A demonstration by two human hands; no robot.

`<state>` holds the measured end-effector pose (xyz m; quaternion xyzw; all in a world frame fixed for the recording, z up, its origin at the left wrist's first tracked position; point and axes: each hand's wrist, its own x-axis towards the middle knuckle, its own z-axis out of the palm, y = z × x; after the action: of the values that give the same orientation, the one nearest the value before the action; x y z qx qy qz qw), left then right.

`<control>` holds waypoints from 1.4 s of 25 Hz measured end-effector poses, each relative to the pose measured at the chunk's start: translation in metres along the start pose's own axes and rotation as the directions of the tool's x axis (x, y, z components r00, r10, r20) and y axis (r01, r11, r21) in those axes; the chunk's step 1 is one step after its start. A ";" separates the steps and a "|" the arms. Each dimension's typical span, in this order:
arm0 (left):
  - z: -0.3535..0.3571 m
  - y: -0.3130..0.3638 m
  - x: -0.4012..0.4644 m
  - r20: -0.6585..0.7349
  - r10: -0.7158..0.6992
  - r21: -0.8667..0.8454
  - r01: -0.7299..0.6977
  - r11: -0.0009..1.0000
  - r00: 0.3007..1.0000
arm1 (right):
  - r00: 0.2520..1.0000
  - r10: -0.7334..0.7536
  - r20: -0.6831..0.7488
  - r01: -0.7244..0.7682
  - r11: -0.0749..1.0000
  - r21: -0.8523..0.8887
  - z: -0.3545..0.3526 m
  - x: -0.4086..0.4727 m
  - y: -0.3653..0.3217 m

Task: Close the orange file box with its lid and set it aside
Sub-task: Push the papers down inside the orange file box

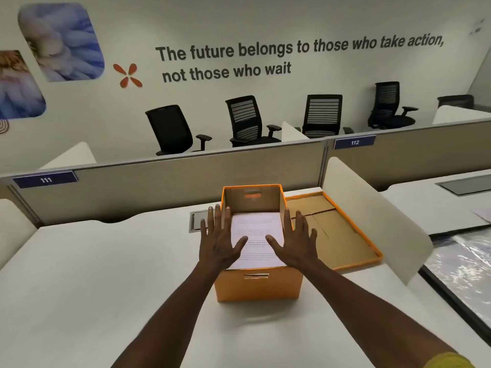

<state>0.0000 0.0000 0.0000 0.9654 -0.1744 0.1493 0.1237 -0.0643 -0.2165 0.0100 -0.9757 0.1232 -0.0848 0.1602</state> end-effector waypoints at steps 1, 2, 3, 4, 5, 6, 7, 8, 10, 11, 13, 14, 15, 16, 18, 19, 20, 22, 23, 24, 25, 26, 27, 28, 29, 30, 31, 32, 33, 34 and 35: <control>0.002 0.001 -0.002 0.024 -0.024 0.015 0.024 1.000 0.999 | 0.999 0.018 0.050 -0.019 1.000 0.011 0.004 -0.002 0.002; 0.006 0.000 -0.004 0.026 -0.040 0.021 0.040 0.999 0.999 | 0.996 0.028 0.083 -0.031 0.999 0.034 0.008 -0.002 0.004; 0.009 -0.001 -0.006 0.041 -0.062 0.024 0.061 0.998 0.997 | 0.993 0.043 0.114 -0.049 0.998 0.046 0.014 -0.003 0.005; 0.015 -0.004 -0.010 0.061 -0.080 0.018 0.079 0.997 0.995 | 0.988 0.053 0.143 -0.065 0.995 0.076 0.020 -0.006 0.008; 0.020 -0.003 -0.012 0.081 -0.112 -0.001 0.113 0.994 0.990 | 0.986 0.066 0.153 -0.083 0.991 0.106 0.024 -0.006 0.010; 0.024 -0.002 -0.015 0.105 -0.161 -0.032 0.165 0.986 0.981 | 0.986 0.075 0.150 -0.096 0.986 0.137 0.026 -0.006 0.011; 0.025 -0.003 -0.016 0.135 -0.224 -0.072 0.235 0.969 0.965 | 0.986 0.077 0.145 -0.101 0.981 0.168 0.026 -0.005 0.012; 0.027 -0.004 -0.018 0.173 -0.285 -0.122 0.308 0.944 0.943 | 0.987 0.070 0.142 -0.098 0.975 0.201 0.026 -0.003 0.013; 0.024 -0.004 -0.019 0.276 -0.389 -0.266 0.458 0.848 0.879 | 0.990 0.059 0.125 -0.086 0.970 0.228 0.029 -0.004 0.015; 0.019 -0.001 -0.018 0.328 -0.407 -0.337 0.508 0.793 0.853 | 0.991 0.051 0.123 -0.080 0.968 0.239 0.028 -0.004 0.015; 0.012 0.002 -0.016 0.388 -0.406 -0.428 0.552 0.716 0.827 | 0.992 0.037 0.124 -0.069 0.963 0.260 0.028 0.000 0.015; 0.009 0.002 -0.015 0.392 -0.406 -0.454 0.557 0.695 0.826 | 0.992 0.031 0.126 -0.063 0.962 0.265 0.029 0.002 0.014; 0.005 0.002 -0.017 0.386 -0.411 -0.477 0.560 0.677 0.826 | 0.992 0.022 0.125 -0.056 0.961 0.271 0.027 0.004 0.010; 0.002 0.000 -0.019 0.375 -0.414 -0.505 0.557 0.659 0.829 | 0.993 0.013 0.121 -0.048 0.957 0.285 0.027 0.007 0.007; -0.004 -0.007 -0.024 0.361 -0.442 -0.544 0.570 0.616 0.821 | 0.994 -0.017 0.111 -0.018 0.952 0.305 0.024 0.013 -0.002; -0.007 -0.010 -0.028 0.356 -0.459 -0.557 0.579 0.595 0.814 | 0.993 -0.040 0.113 0.001 0.947 0.320 0.022 0.014 -0.007; -0.011 -0.012 -0.032 0.346 -0.474 -0.568 0.583 0.581 0.810 | 0.991 -0.063 0.118 0.020 0.941 0.336 0.023 0.014 -0.009; -0.017 -0.021 -0.041 0.314 -0.504 -0.582 0.582 0.567 0.805 | 0.987 -0.096 0.132 0.043 0.933 0.357 0.028 0.011 -0.018; -0.019 -0.027 -0.045 0.299 -0.516 -0.584 0.581 0.567 0.803 | 0.985 -0.104 0.140 0.048 0.933 0.357 0.033 0.009 -0.024; -0.021 -0.034 -0.048 0.289 -0.522 -0.581 0.580 0.571 0.802 | 0.983 -0.109 0.144 0.052 0.933 0.355 0.039 0.007 -0.031; -0.023 -0.041 -0.051 0.289 -0.526 -0.575 0.584 0.573 0.800 | 0.983 -0.111 0.144 0.054 0.934 0.352 0.044 0.004 -0.037; -0.024 -0.047 -0.052 0.292 -0.530 -0.569 0.590 0.573 0.796 | 0.984 -0.111 0.143 0.055 0.935 0.349 0.048 0.004 -0.044; -0.025 -0.052 -0.054 0.298 -0.536 -0.565 0.598 0.568 0.790 | 0.984 -0.108 0.143 0.052 0.936 0.349 0.049 0.005 -0.050; -0.025 -0.055 -0.054 0.299 -0.538 -0.567 0.600 0.564 0.788 | 0.984 -0.106 0.145 0.049 0.936 0.348 0.050 0.007 -0.054; -0.025 -0.057 -0.054 0.303 -0.540 -0.574 0.602 0.555 0.786 | 0.983 -0.104 0.151 0.047 0.939 0.340 0.050 0.008 -0.057; -0.024 -0.057 -0.054 0.303 -0.539 -0.580 0.601 0.550 0.786 | 0.982 -0.103 0.158 0.047 0.945 0.324 0.049 0.010 -0.057; -0.022 -0.058 -0.054 0.305 -0.537 -0.584 0.600 0.547 0.787 | 0.981 -0.104 0.163 0.049 0.951 0.306 0.048 0.009 -0.056; -0.019 -0.058 -0.054 0.308 -0.534 -0.583 0.600 0.548 0.787 | 0.980 -0.105 0.168 0.050 0.952 0.302 0.049 0.009 -0.054; -0.017 -0.059 -0.054 0.319 -0.531 -0.574 0.606 0.551 0.785 | 0.979 -0.105 0.174 0.047 0.949 0.311 0.049 0.009 -0.053; -0.015 -0.062 -0.052 0.328 -0.523 -0.561 0.608 0.562 0.787 | 0.979 -0.106 0.173 0.044 0.943 0.330 0.051 0.009 -0.053; -0.014 -0.065 -0.050 0.336 -0.509 -0.549 0.604 0.578 0.793 | 0.981 -0.102 0.165 0.036 0.931 0.363 0.051 0.009 -0.055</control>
<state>-0.0242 0.0785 -0.0158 0.8786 0.0901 -0.0334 0.4677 -0.0332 -0.1530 -0.0183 -0.9375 0.0560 -0.0223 0.3428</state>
